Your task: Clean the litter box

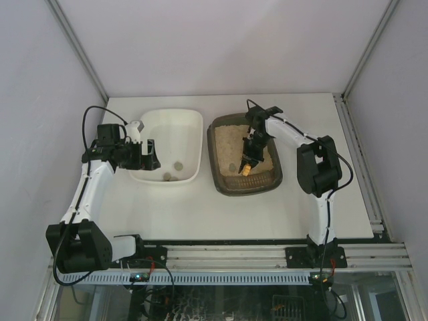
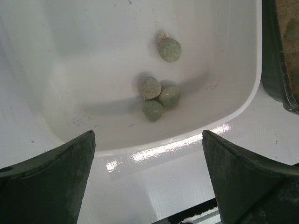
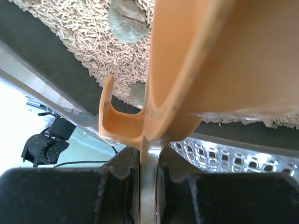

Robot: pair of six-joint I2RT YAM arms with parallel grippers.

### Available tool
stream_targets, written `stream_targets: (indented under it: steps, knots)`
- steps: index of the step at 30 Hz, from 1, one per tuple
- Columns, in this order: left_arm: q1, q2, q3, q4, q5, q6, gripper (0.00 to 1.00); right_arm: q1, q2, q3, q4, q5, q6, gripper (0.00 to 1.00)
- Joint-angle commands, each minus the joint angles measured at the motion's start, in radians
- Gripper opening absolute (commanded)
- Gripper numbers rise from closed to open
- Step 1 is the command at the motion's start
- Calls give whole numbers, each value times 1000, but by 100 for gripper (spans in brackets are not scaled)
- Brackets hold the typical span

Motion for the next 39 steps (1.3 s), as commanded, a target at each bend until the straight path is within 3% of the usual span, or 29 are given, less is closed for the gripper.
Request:
stream_targets:
  steps: [1,10,25,30,39]
  knots:
    - [-6,6,11,13,19,10,100,6,16,-71,166,-91,-18,0]
    - [-6,16,14,5,29,15,100,-47,-160,-366,480,-163,20,0]
    - [-6,43,28,-27,27,24,100,-71,-430,-579,580,-177,-20,0]
    - [-5,33,28,-30,26,29,100,-76,-478,-697,742,-259,12,0]
    - [-6,20,18,-17,33,23,100,-75,-649,-919,1178,-206,89,0]
